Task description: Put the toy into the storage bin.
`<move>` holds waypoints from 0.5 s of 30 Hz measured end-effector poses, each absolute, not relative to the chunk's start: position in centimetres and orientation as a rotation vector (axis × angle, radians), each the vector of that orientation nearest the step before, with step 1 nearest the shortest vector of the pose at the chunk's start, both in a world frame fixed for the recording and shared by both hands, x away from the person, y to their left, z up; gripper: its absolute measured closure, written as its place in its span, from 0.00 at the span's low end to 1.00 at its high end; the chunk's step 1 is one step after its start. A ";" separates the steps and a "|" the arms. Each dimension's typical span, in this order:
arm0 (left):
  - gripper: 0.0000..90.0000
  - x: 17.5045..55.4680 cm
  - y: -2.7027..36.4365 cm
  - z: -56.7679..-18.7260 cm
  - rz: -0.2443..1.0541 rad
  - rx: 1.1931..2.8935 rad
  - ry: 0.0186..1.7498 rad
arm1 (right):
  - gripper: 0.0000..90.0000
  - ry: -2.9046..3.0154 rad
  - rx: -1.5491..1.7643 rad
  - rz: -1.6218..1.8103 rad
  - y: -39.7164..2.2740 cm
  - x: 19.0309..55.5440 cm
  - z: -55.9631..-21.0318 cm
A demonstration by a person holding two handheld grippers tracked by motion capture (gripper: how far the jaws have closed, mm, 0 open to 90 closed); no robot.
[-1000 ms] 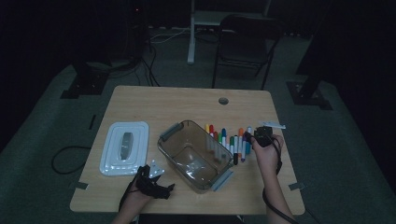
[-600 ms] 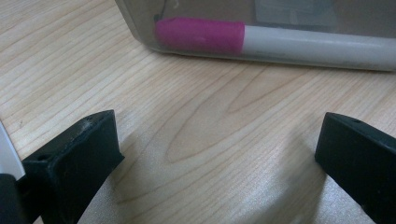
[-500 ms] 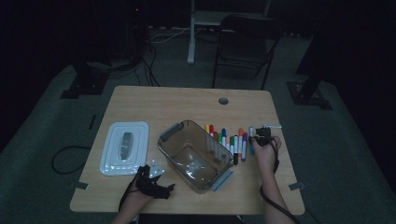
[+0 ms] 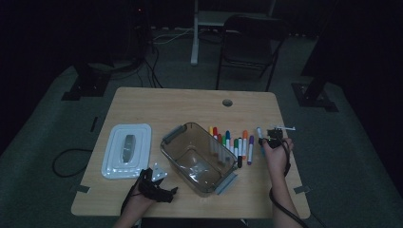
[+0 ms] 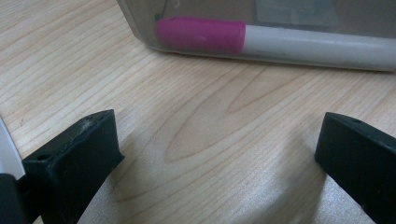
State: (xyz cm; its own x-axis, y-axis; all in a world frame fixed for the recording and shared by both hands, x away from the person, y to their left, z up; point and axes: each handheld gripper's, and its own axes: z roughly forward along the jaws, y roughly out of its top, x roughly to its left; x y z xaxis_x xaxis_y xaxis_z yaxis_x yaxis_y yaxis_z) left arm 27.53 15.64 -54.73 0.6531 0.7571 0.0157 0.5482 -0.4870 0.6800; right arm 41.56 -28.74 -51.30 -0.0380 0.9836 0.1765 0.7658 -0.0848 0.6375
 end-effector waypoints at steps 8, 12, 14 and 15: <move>0.00 27.5 15.6 -54.7 0.415 2.219 1.008 | 0.85 1.900 1.813 0.971 -27.6 40.0 -47.2; 0.00 27.5 15.6 -54.7 0.415 2.218 1.007 | 0.85 1.938 1.729 1.055 -26.0 38.9 -44.4; 0.00 27.5 15.6 -54.7 0.417 2.220 1.007 | 0.85 1.966 1.686 1.098 -24.9 38.3 -43.0; 0.00 27.5 15.6 -54.7 0.415 2.219 1.007 | 0.85 1.991 1.654 1.129 -24.2 37.9 -42.1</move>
